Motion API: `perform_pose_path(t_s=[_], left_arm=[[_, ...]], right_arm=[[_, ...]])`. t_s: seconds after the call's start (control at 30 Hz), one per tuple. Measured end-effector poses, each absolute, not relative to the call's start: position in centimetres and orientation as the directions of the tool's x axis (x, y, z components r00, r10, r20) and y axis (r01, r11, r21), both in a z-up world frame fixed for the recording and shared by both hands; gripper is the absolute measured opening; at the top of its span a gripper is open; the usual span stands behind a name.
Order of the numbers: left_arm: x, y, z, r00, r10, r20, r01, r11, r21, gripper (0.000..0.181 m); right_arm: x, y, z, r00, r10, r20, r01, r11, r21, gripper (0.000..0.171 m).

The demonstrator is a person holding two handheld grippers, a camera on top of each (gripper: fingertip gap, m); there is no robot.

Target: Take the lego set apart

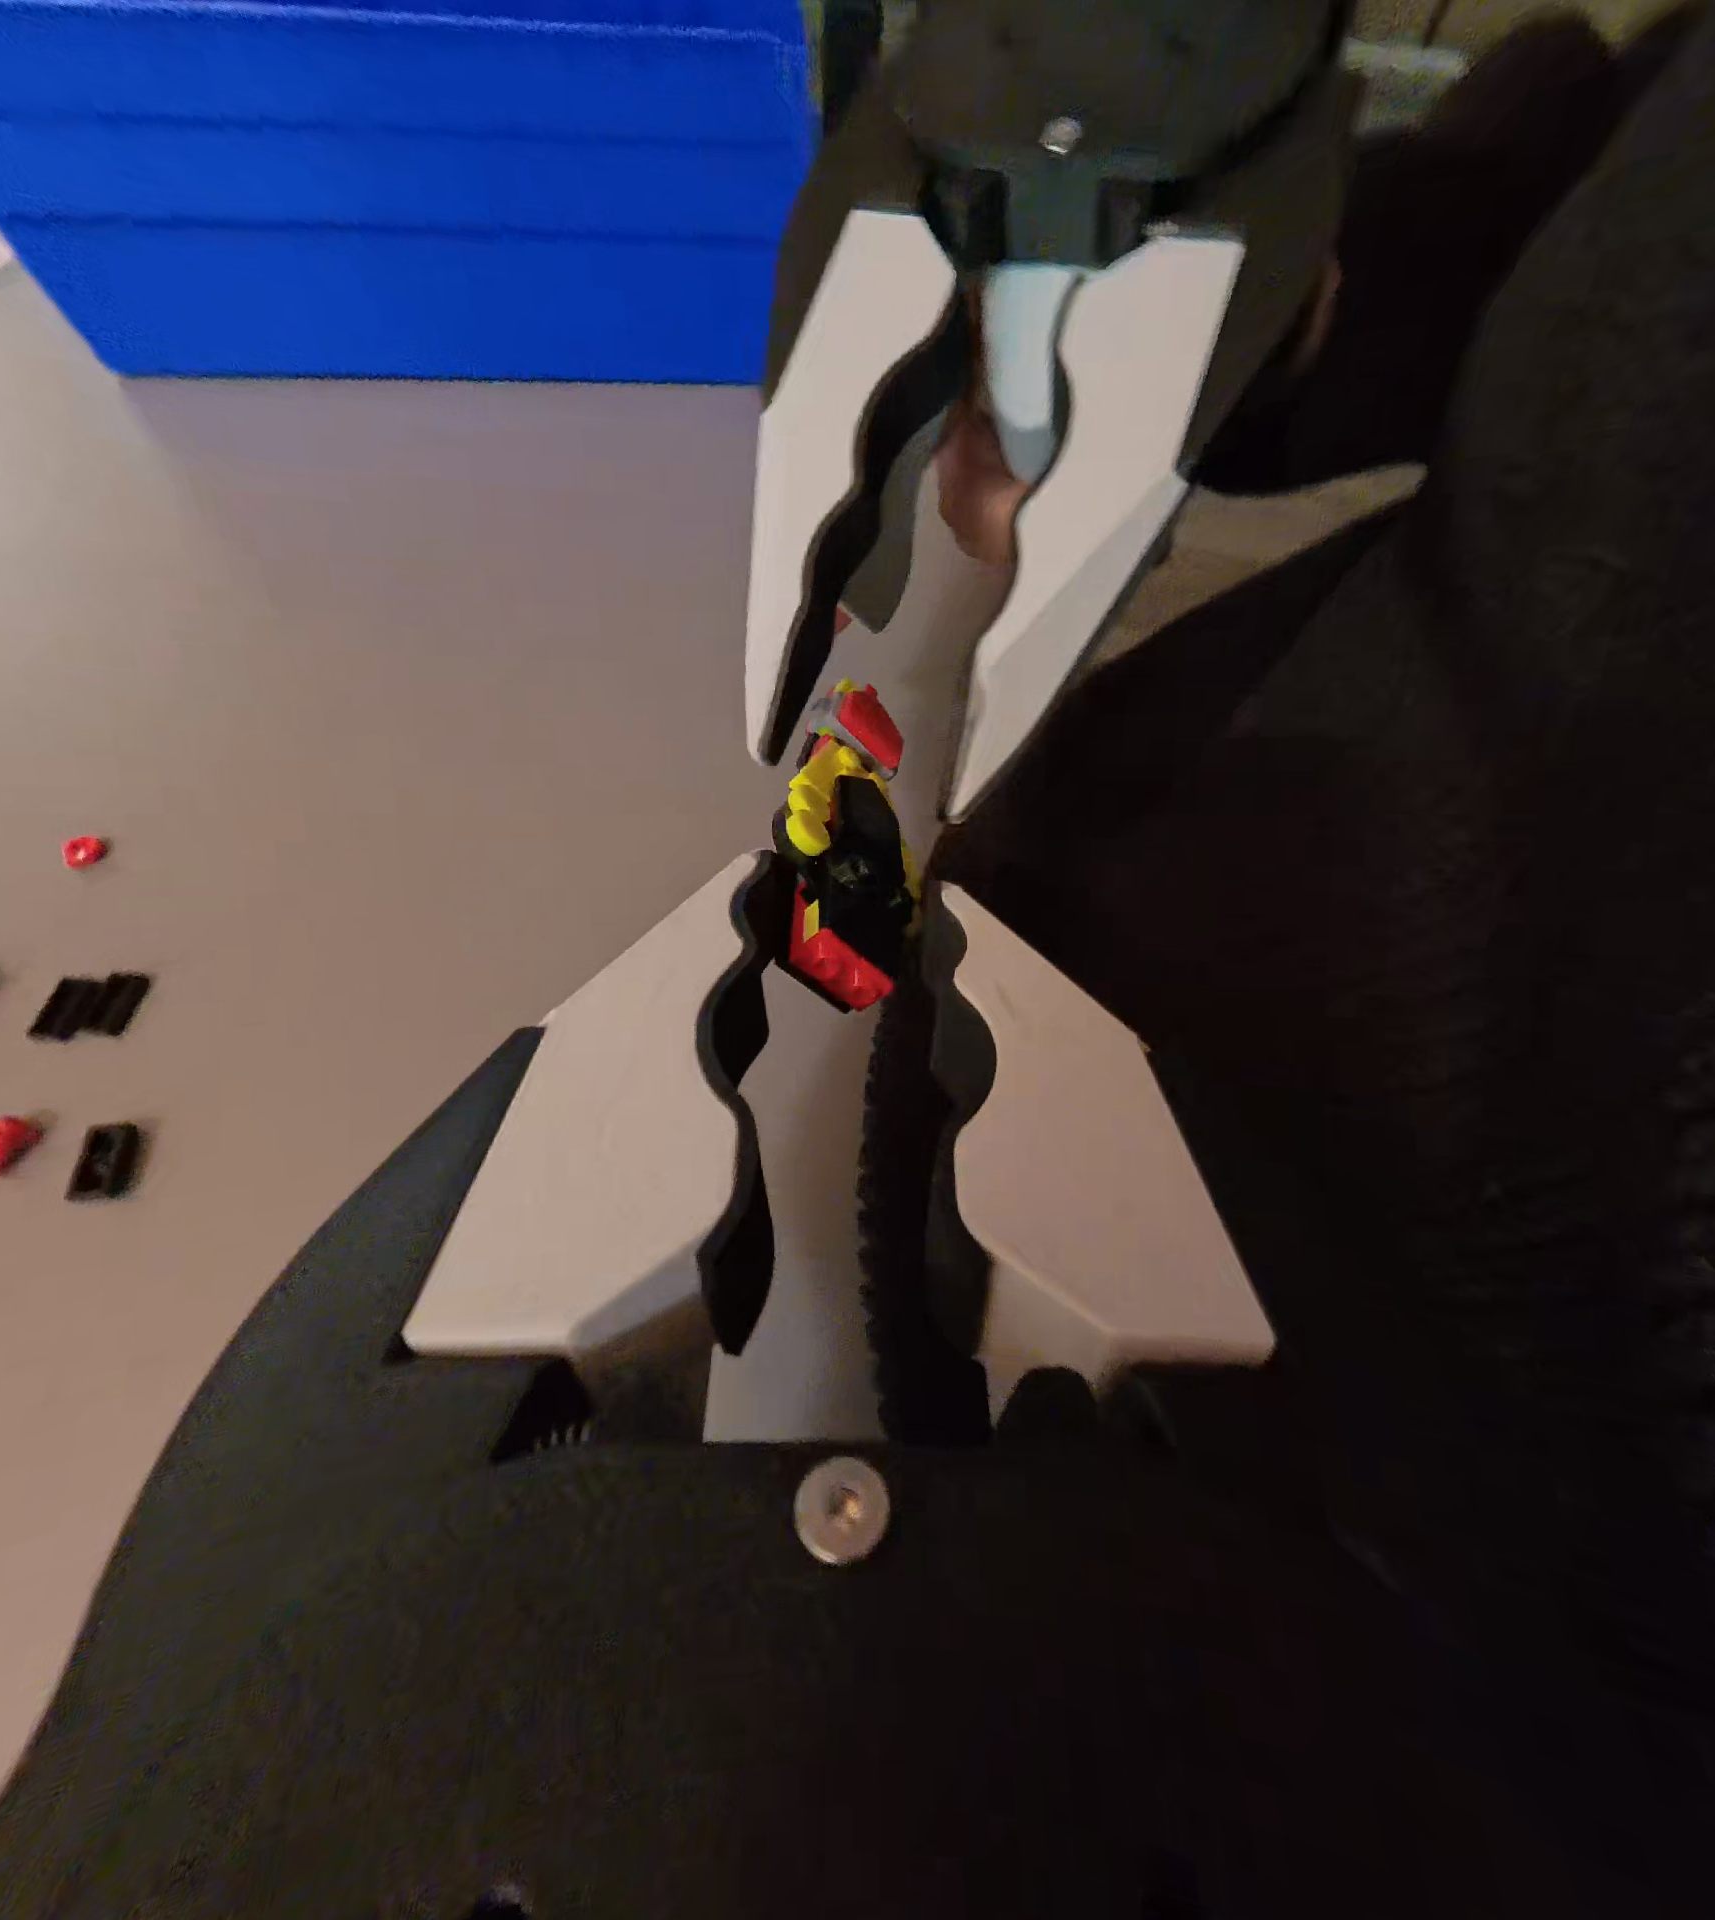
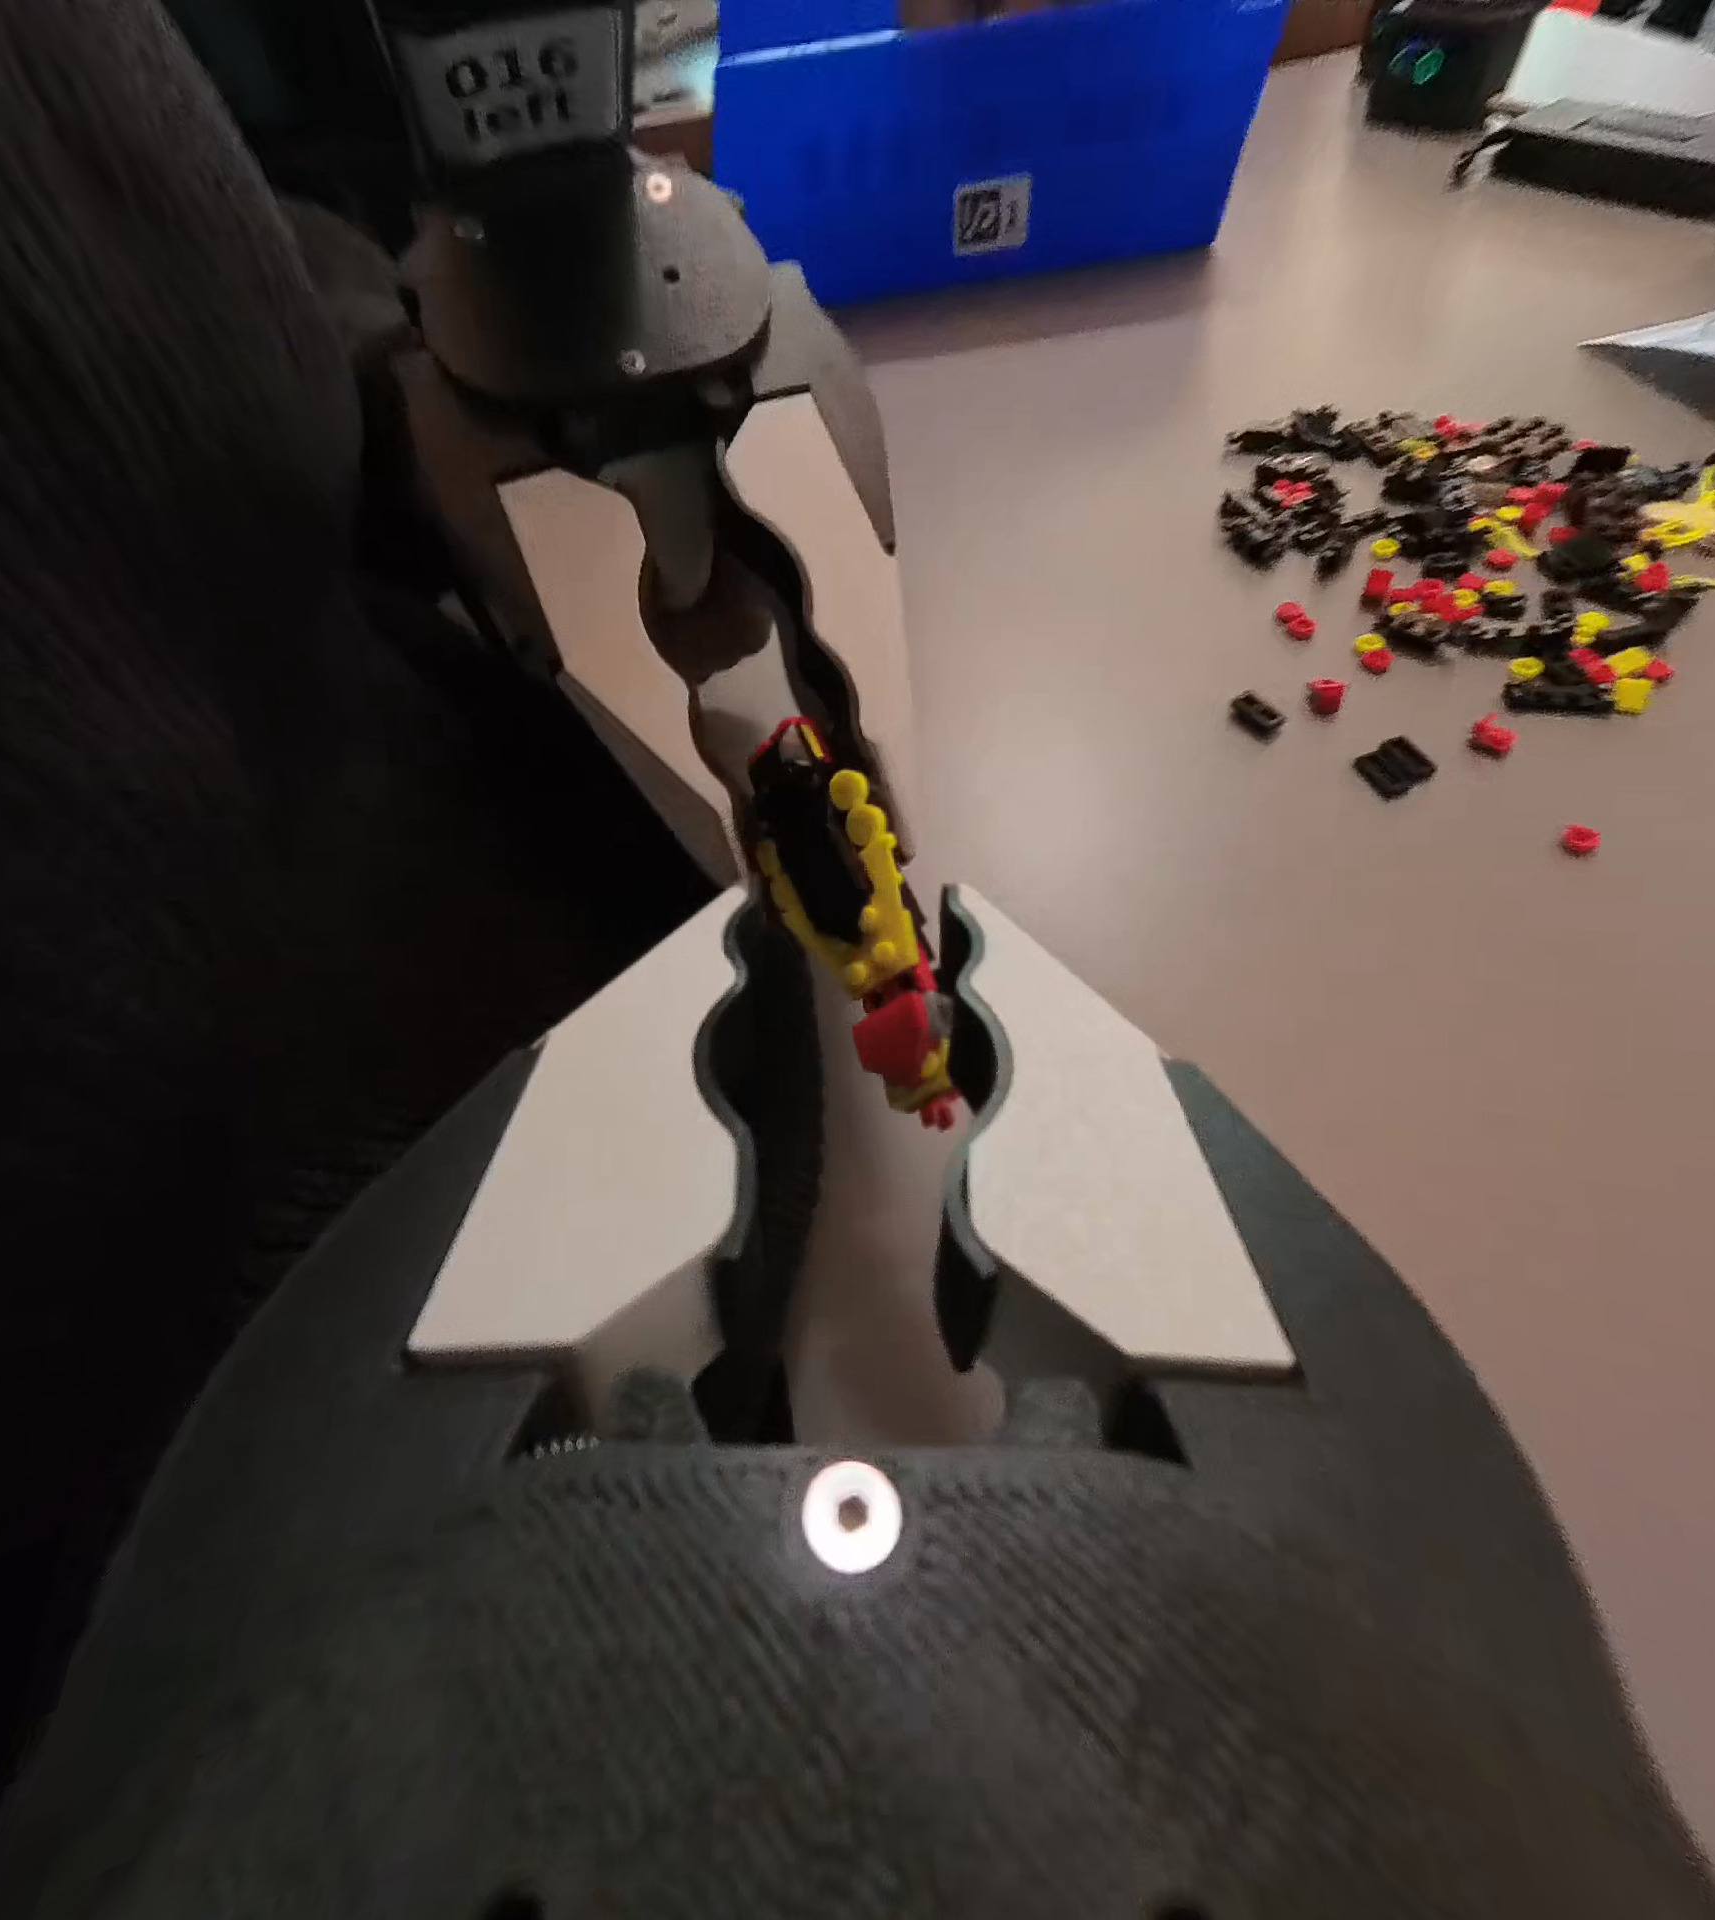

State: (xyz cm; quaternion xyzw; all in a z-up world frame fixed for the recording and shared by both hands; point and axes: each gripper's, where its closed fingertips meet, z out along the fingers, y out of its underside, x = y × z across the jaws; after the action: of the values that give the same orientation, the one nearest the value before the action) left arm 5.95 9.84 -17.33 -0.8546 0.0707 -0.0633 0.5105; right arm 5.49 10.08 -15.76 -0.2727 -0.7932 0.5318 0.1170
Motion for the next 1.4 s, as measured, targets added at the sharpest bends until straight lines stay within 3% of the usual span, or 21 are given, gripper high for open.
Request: perform_pose_path(t_s=[0.07, 0.17, 0.4, 0.47, 0.6, 1.4], left_arm=[[6.6, 9.7, -17.5, 0.974, -0.222, -0.034, -0.135, -0.459, -0.878, 0.025], [6.9, 9.6, -17.5, 0.97, -0.239, -0.036, -0.145, -0.455, -0.878, 0.024], [7.4, 9.6, -17.0, 0.966, -0.243, 0.088, -0.034, -0.456, -0.889, 0.023], [7.6, 9.6, -16.5, 0.953, -0.253, 0.169, 0.038, -0.454, -0.89, 0.03], [7.7, 9.4, -15.8, 0.916, -0.267, 0.299, 0.154, -0.454, -0.878, 0.017], [7.9, 9.8, -15.0, 0.798, -0.233, 0.555, 0.396, -0.491, -0.776, 0.018]], right_arm=[[5.9, 9.8, -16.1, -0.835, 0.532, -0.138, 0.331, 0.287, -0.899, 0.029], [6.4, 9.6, -15.5, -0.847, 0.495, -0.193, 0.348, 0.244, -0.905, 0.009], [6.8, 9.4, -14.9, -0.858, 0.457, -0.235, 0.361, 0.21, -0.909, 0.006], [6.9, 9.2, -14.8, -0.862, 0.452, -0.231, 0.353, 0.207, -0.912, 0.005], [7.1, 8.9, -14.2, -0.863, 0.429, -0.265, 0.365, 0.17, -0.915, 0.004], [7.3, 9.4, -13.1, -0.82, 0.335, -0.465, 0.503, 0.031, -0.864, 0.002]])
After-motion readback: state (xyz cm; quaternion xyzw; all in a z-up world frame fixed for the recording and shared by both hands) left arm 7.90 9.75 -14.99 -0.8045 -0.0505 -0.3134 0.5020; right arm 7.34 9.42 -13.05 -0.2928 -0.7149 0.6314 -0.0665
